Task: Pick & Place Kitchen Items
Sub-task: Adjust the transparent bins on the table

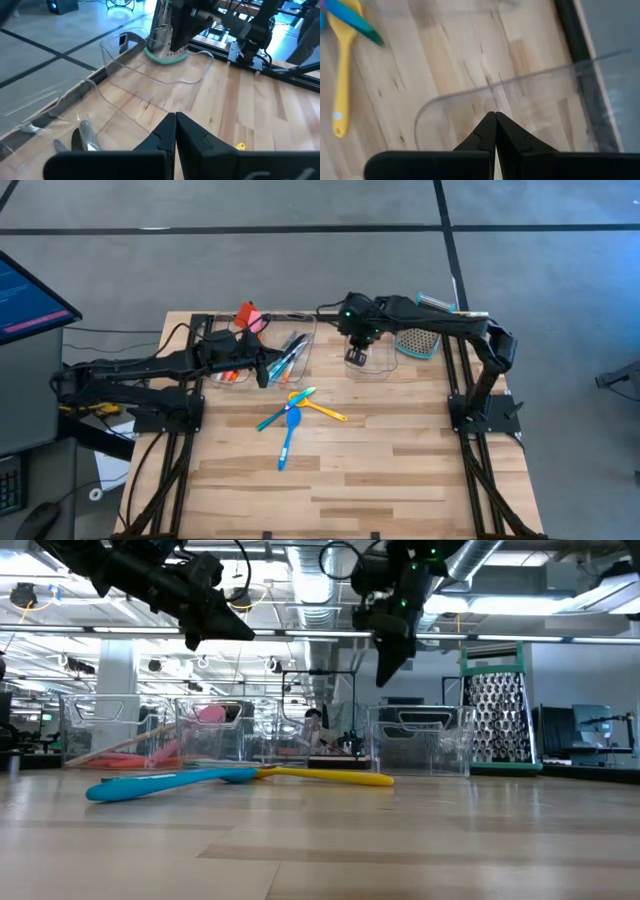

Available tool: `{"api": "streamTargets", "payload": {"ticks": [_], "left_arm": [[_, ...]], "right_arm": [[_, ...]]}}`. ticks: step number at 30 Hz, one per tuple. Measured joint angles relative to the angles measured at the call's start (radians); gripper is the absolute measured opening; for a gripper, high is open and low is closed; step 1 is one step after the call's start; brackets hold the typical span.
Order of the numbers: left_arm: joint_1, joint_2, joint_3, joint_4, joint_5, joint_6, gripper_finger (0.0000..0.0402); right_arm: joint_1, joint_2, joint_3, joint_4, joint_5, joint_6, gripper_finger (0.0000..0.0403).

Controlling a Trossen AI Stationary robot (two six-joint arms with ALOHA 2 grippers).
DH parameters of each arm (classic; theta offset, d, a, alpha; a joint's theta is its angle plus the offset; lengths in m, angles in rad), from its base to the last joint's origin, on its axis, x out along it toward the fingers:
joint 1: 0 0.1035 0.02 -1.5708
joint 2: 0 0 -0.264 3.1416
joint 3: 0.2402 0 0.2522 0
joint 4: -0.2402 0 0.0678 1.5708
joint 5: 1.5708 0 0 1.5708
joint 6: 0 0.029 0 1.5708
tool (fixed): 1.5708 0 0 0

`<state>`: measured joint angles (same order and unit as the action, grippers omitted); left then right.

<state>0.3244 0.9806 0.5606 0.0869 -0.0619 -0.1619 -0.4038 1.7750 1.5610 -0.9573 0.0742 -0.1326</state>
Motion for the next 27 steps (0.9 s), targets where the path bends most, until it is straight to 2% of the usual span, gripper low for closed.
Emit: {"api": "streamTargets", "payload": {"ticks": [8,11,13,19,27], "left_arm": [[-0.004,0.0,0.0,-0.002,-0.001,0.0,0.0001],[-0.004,0.0,0.0,-0.004,-0.001,0.0,0.0001],[-0.005,0.0,0.0,-0.003,-0.001,0.0,0.0001],[-0.004,0.0,0.0,-0.005,-0.019,0.004,0.0001],[0.003,0.0,0.0,-0.011,-0.036,0.008,0.0001]], "right_arm": [[-0.078,0.052,-0.14,0.168,0.004,-0.013,0.0],[-0.109,0.09,-0.153,0.236,-0.004,-0.016,0.0],[-0.127,0.117,-0.167,0.195,-0.011,-0.017,0.0],[-0.118,0.211,-0.16,0.348,-0.068,-0.04,0.0],[-0.071,0.27,-0.083,0.388,-0.106,-0.062,0.0]]}}
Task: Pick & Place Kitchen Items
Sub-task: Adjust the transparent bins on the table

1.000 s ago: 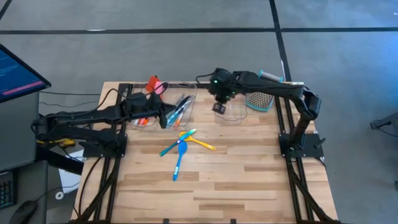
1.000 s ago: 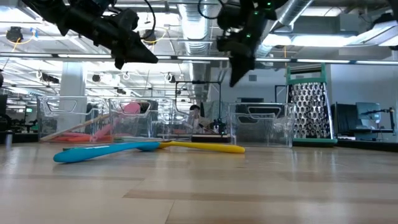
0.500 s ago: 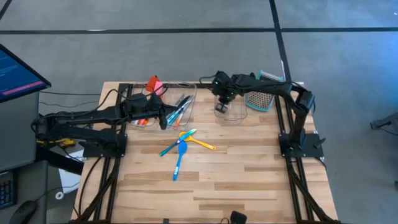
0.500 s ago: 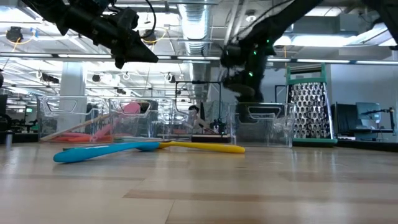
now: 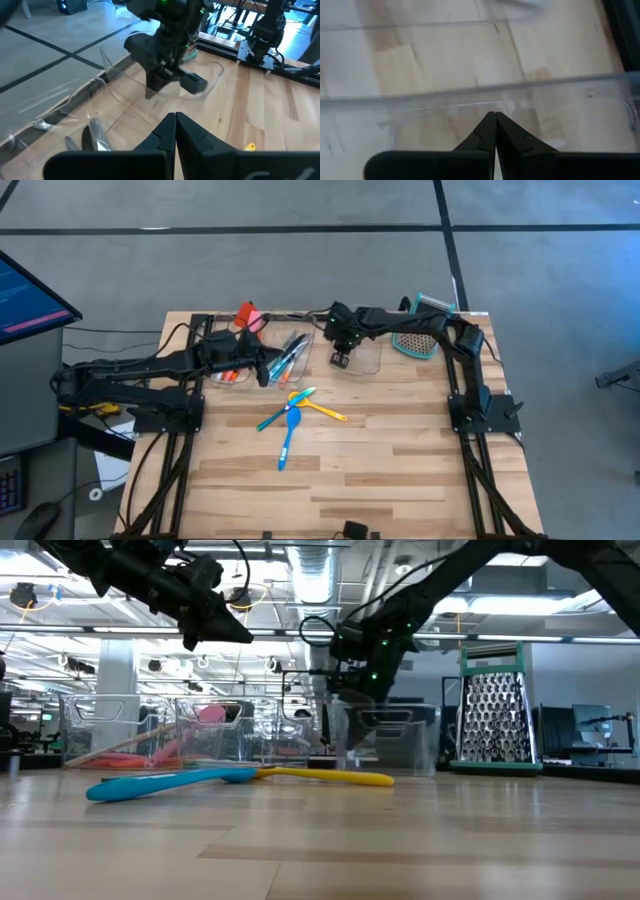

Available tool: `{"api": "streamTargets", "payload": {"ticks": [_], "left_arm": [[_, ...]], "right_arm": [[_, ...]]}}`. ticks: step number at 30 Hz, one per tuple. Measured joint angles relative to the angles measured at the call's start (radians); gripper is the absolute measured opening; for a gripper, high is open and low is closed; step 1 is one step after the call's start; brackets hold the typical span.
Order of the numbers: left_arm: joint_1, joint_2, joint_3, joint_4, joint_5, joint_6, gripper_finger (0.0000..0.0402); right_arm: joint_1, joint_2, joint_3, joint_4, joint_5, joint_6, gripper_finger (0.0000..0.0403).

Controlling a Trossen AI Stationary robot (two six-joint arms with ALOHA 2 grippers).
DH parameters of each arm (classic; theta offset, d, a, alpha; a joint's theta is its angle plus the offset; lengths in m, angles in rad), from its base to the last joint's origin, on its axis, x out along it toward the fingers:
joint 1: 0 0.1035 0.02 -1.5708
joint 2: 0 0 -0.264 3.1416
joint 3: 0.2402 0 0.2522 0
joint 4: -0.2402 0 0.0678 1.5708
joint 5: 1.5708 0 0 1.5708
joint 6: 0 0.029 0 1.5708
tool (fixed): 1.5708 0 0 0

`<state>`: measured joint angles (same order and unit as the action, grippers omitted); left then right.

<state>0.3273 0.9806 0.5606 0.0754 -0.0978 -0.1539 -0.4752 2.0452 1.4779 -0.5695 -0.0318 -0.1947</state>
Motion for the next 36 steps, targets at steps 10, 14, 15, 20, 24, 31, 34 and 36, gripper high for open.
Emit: {"api": "streamTargets", "payload": {"ticks": [10,14,15,20,24,31,34,36], "left_arm": [[-0.001,0.0,0.0,-0.008,-0.007,0.0,0.0001],[-0.001,0.0,0.0,-0.008,-0.007,0.0,0.0001],[-0.001,0.0,0.0,-0.008,-0.007,0.0,0.0001],[-0.001,0.0,0.0,-0.008,-0.007,0.0,0.0001],[-0.001,0.0,0.0,-0.008,-0.007,0.0,0.0001],[-0.001,0.0,0.0,-0.008,-0.006,0.0,0.0001],[-0.001,0.0,0.0,-0.008,-0.006,0.0,0.0001],[-0.001,0.0,0.0,-0.008,-0.006,0.0,0.0001]], "right_arm": [[0.055,0.094,0.165,0.0,-0.057,-0.041,0.0],[0.064,0.112,0.216,-0.01,-0.055,-0.05,0.0],[0.064,0.116,0.225,-0.014,-0.051,-0.05,0.0],[0.038,0.119,0.238,-0.075,0.032,-0.046,0.0],[-0.001,0.119,0.237,-0.08,0.093,-0.041,0.0],[-0.05,0.119,0.237,0.01,0.143,-0.041,0.0],[-0.061,0.119,0.237,0.062,0.095,-0.041,0.0],[-0.062,0.119,0.237,0.094,0.055,-0.041,0.0]]}}
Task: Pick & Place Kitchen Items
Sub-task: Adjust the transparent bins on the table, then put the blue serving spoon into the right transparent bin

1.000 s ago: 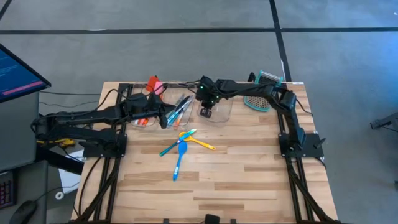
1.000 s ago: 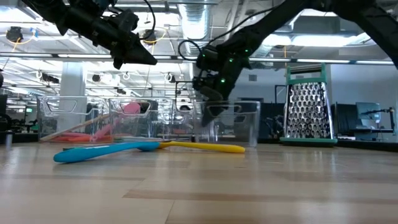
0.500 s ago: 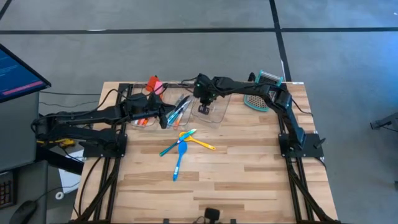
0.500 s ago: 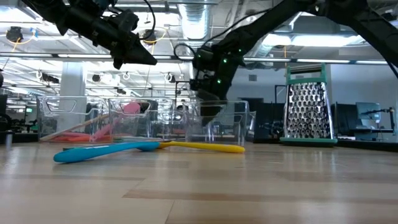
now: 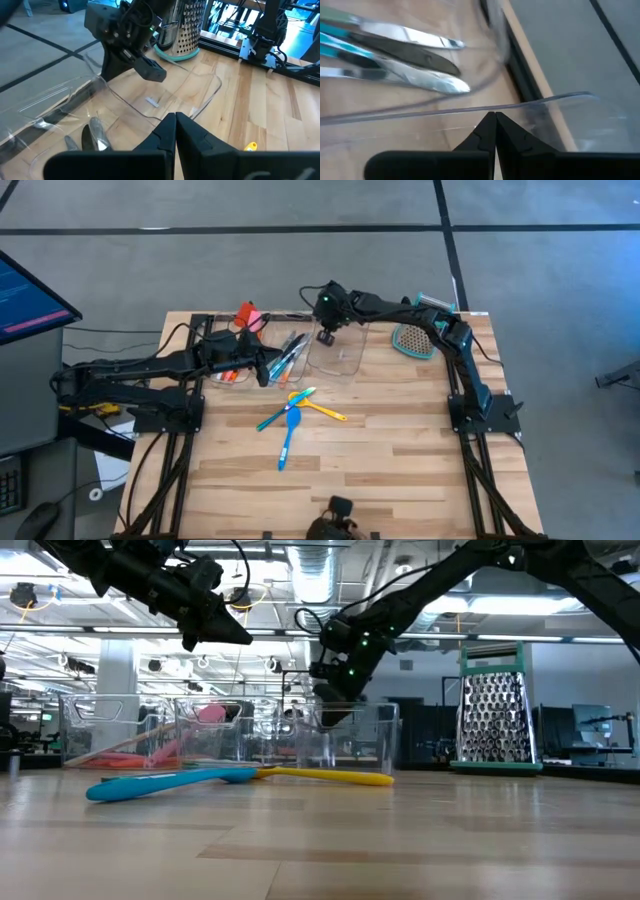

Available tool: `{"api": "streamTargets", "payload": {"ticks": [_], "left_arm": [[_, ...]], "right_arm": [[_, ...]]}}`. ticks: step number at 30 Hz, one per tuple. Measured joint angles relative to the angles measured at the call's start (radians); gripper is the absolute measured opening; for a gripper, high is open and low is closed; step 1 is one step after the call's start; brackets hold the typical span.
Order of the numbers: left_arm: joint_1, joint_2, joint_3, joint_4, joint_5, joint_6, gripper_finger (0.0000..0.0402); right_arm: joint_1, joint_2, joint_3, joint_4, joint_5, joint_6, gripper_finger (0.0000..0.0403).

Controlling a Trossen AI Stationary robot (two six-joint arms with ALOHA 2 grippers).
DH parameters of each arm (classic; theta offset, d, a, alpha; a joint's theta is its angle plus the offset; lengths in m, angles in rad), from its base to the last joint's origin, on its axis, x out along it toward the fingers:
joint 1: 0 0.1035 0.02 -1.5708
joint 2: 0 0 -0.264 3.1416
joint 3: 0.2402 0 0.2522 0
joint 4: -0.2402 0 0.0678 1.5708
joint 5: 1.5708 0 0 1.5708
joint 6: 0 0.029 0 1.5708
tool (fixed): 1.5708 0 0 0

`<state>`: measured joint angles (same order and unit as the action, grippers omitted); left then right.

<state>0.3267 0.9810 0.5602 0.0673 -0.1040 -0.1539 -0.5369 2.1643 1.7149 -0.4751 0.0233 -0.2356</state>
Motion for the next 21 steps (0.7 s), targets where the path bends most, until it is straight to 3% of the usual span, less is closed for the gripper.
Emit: {"api": "streamTargets", "payload": {"ticks": [8,14,21], "left_arm": [[0.0,0.0,0.0,0.0,0.0,0.0,0.0001],[0.0,0.0,0.0,0.0,0.0,0.0,0.0001],[-0.001,0.0,0.0,-0.015,0.0,0.0,0.0001]], "right_arm": [[0.006,0.0,0.0,0.005,-0.056,-0.006,0.0],[0.031,-0.035,-0.002,-0.122,0.152,0.003,0.0],[0.094,-0.192,-0.001,-0.221,0.157,-0.01,0.0]]}}
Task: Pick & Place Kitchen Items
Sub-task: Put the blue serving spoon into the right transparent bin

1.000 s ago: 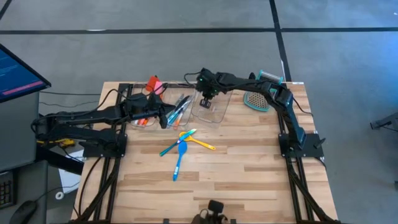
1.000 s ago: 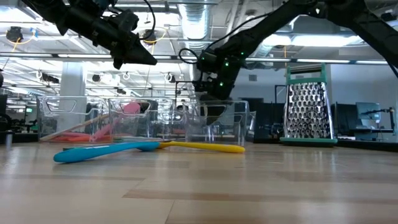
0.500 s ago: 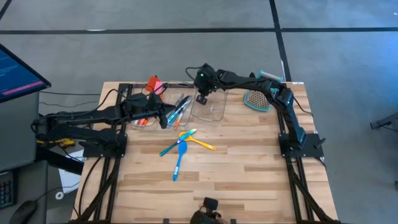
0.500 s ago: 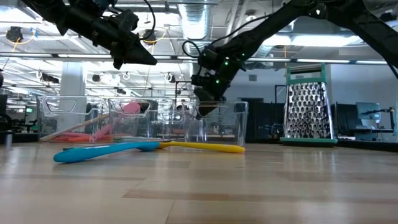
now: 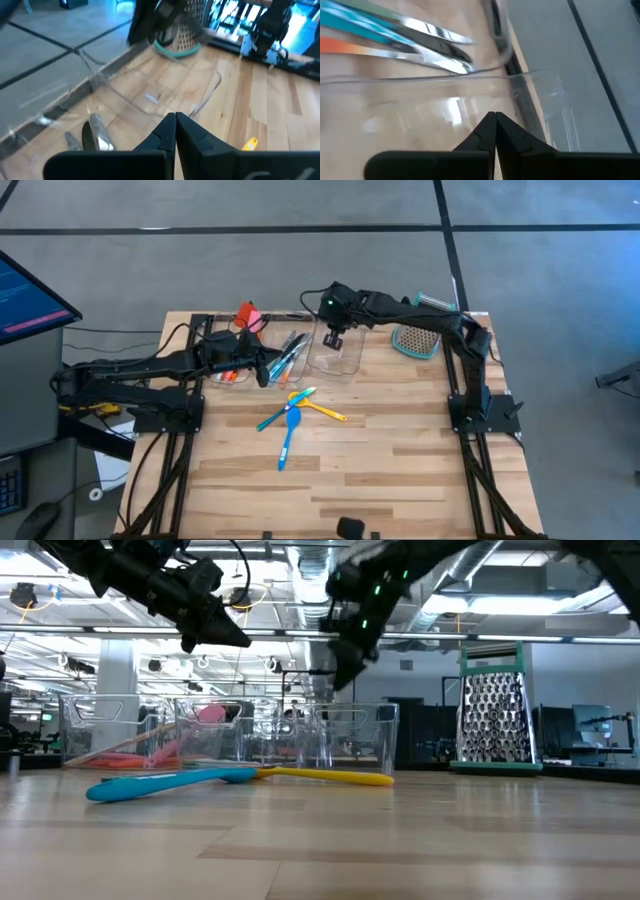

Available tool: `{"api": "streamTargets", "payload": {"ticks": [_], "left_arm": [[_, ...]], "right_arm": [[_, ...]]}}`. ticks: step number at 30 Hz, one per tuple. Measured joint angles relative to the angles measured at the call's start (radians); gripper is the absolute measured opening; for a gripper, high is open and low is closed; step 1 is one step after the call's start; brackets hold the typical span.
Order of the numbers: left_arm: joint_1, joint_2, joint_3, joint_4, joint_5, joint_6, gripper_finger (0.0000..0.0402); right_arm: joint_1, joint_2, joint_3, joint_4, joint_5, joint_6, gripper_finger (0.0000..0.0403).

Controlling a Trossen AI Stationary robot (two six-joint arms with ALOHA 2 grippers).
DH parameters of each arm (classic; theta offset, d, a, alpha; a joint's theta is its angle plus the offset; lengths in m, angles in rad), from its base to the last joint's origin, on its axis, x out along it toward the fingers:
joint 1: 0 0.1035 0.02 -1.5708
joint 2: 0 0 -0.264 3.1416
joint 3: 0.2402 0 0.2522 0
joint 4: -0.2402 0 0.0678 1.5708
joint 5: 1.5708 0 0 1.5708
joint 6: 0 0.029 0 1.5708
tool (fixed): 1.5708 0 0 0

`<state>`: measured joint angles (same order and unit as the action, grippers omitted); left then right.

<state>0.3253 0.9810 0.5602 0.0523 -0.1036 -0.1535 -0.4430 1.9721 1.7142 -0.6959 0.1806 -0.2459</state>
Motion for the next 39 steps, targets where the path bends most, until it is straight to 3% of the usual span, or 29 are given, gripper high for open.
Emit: {"api": "streamTargets", "payload": {"ticks": [8,19,25,28,36,39], "left_arm": [[-0.007,0.0,-0.001,-0.054,0.0,0.0,0.0001],[-0.089,0.0,-0.001,-0.058,0.006,0.052,0.0001],[-0.19,0.0,-0.001,-0.089,0.031,0.045,0.0001],[-0.261,0.0,-0.001,-0.089,0.021,0.044,0.0001],[-0.507,0.0,-0.001,-0.191,-0.261,0.038,0.0001],[-0.592,0.0,-0.001,-0.238,-0.3,-0.02,0.0001]], "right_arm": [[0.075,-0.227,-0.171,0.03,-0.149,-0.003,0.0],[0.241,-0.479,-0.646,0.407,-0.155,0.172,0.0],[0.386,-0.47,-0.745,0.592,-0.149,0.22,0.0],[0.46,-0.428,-0.745,0.634,-0.07,0.212,0.0],[0.587,-0.326,-0.745,0.711,0.146,0.158,0.0],[0.608,-0.302,-0.744,0.726,0.17,0.163,0.0]]}}
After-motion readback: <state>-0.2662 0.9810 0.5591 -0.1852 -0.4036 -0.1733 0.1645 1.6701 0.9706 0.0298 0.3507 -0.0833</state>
